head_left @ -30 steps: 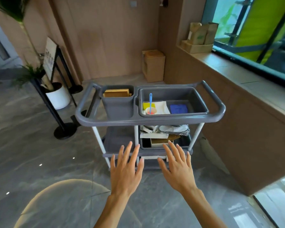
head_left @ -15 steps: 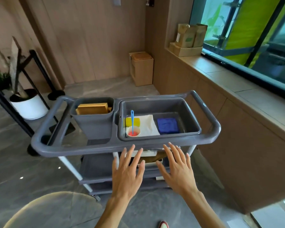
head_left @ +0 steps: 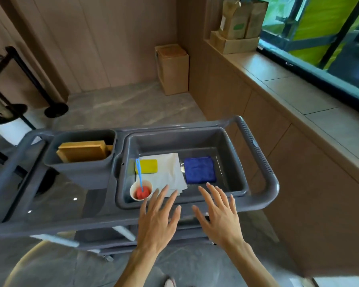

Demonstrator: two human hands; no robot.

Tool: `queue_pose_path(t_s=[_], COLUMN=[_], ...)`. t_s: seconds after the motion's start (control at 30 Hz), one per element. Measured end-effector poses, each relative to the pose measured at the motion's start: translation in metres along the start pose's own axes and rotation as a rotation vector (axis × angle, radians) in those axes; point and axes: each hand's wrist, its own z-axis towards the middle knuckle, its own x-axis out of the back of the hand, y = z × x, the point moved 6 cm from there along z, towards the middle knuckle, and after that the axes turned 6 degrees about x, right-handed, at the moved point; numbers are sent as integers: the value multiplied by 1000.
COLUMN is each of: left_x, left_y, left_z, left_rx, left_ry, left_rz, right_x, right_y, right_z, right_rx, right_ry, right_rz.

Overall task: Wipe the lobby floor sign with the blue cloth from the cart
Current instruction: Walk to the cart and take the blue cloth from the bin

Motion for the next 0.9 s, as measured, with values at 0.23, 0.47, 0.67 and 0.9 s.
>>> queue_pose_path(t_s=[0.23,0.47,0.67,0.9], left_x=[-28,-65,-104,-162], left_y=[-4,-18,-18,-25], left_z=[79,137,186,225], left_rx=[-21,1,26,124], left_ry=[0,-55,-158,-238], left_rz=[-62,-117,-174,-197], right_x=[-8,-28,-38,-77], right_y=[28,60,94,139], right_z=[71,120,156,204], right_rx=[-37,-129,-187,-175], right_ry=[53,26,-29,-242], right_rz=[18,45,72,245])
